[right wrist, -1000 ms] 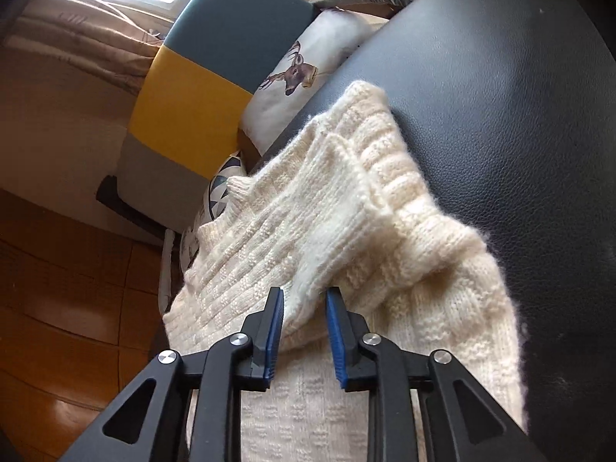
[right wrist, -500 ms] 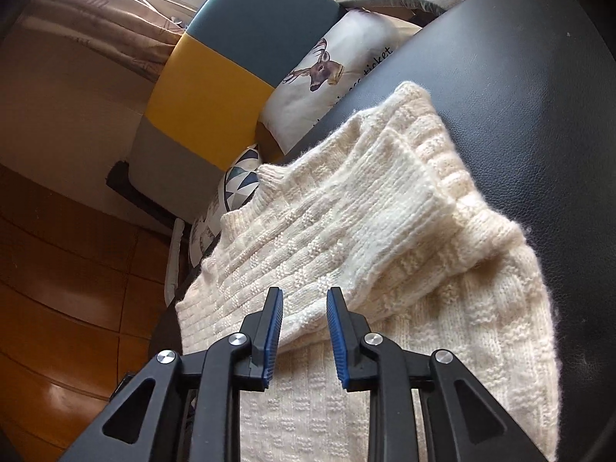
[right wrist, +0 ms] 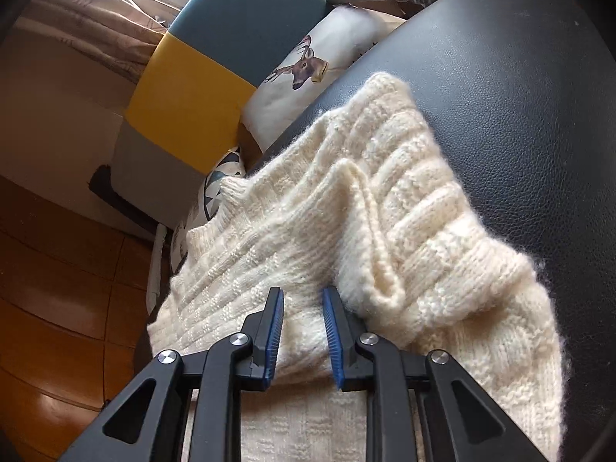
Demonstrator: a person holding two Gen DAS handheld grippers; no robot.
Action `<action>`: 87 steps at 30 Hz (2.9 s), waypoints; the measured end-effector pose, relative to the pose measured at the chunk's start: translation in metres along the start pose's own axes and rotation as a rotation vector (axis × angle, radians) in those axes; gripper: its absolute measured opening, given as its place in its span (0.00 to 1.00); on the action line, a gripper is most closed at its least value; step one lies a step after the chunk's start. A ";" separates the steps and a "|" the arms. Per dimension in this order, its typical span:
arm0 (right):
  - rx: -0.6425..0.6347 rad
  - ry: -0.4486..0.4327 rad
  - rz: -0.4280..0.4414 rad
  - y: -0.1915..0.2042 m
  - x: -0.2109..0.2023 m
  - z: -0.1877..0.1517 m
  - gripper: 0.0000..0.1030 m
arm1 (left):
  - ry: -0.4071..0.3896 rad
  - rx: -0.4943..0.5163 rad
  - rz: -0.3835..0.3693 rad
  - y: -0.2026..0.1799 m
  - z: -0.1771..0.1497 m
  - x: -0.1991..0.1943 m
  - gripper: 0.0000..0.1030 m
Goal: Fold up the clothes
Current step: 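Open both tools and release the folded sweater side, then grasp the sweater's folded side edge with the right tool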
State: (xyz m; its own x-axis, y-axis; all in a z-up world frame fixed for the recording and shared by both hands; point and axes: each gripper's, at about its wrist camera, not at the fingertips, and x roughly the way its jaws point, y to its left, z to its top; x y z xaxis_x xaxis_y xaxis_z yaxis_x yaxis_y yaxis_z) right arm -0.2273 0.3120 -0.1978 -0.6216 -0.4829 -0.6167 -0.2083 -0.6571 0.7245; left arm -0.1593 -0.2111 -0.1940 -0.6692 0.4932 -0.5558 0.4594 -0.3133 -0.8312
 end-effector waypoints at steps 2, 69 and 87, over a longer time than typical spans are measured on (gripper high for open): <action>0.000 0.005 0.010 -0.002 0.001 0.001 0.19 | 0.044 0.017 -0.005 -0.003 0.002 -0.008 0.13; -0.143 0.124 0.059 -0.075 -0.193 -0.137 0.26 | -0.039 0.905 0.314 0.012 -0.136 -0.131 0.39; -0.011 0.249 0.231 -0.101 -0.174 -0.170 0.28 | 0.104 1.000 0.253 0.062 -0.169 -0.151 0.58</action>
State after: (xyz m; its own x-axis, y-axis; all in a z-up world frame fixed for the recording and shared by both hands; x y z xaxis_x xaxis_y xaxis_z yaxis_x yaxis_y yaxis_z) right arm 0.0299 0.3643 -0.2162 -0.4473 -0.7458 -0.4937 -0.0747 -0.5189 0.8515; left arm 0.0689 -0.1679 -0.1589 -0.5454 0.3718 -0.7512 -0.1467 -0.9247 -0.3512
